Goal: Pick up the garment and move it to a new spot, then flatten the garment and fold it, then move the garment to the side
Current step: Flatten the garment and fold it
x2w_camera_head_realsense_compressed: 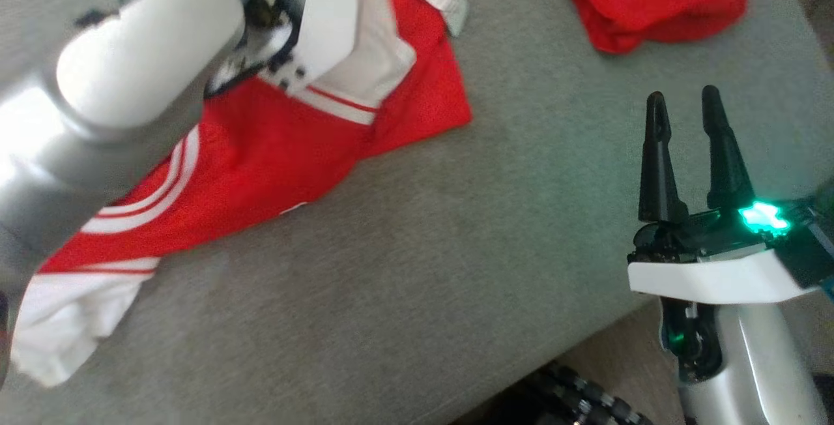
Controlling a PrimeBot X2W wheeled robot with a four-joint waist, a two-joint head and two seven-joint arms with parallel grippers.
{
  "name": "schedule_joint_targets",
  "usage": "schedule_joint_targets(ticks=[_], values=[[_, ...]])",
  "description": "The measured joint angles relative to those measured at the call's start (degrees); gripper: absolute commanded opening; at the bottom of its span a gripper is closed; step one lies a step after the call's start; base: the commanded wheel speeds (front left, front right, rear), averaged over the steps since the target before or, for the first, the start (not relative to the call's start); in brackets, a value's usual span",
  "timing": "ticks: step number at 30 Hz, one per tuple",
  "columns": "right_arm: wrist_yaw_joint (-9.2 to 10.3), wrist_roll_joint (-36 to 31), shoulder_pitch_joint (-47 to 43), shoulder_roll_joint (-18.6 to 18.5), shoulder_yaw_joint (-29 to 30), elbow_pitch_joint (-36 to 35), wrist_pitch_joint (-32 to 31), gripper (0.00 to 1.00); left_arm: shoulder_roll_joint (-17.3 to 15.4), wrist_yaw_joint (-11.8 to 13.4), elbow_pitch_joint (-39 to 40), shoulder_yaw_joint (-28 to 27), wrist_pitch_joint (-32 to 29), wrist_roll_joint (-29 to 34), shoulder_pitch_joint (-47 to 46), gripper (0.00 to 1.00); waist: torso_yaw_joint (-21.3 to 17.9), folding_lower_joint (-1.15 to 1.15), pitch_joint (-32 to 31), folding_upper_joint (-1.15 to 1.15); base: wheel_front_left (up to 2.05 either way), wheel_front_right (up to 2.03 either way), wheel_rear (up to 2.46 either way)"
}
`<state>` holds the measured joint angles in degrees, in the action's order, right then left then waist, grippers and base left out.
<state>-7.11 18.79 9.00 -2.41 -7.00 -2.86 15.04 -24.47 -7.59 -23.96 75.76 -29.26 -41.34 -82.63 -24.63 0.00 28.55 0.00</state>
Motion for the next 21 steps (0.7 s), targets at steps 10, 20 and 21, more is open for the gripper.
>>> schedule_joint_targets(ticks=[10, 20, 21], values=[[0.00, -5.65, 2.65, -1.22, 1.63, 3.82, -0.01, 1.00, 1.30, 0.00, 2.33, -4.64, 15.88, -6.20, -3.81, 0.00, 10.61, -0.01, -3.22, 0.00, 0.00, 0.00, 0.00], [0.00, -5.76, 0.46, -5.44, 4.38, 7.90, 0.00, 1.00, -14.03, 5.50, 25.35, -11.03, 19.61, -12.78, 3.34, 0.00, 21.11, -0.01, -8.83, 0.00, 0.00, 0.00, 0.00], [0.00, -5.76, -0.19, -5.58, 4.48, 8.13, 0.00, 1.00, -16.02, 6.77, 27.95, -11.49, 19.85, -13.16, 4.48, 0.00, 21.94, -0.01, -9.39, 0.00, 0.00, 0.00, 0.00]])
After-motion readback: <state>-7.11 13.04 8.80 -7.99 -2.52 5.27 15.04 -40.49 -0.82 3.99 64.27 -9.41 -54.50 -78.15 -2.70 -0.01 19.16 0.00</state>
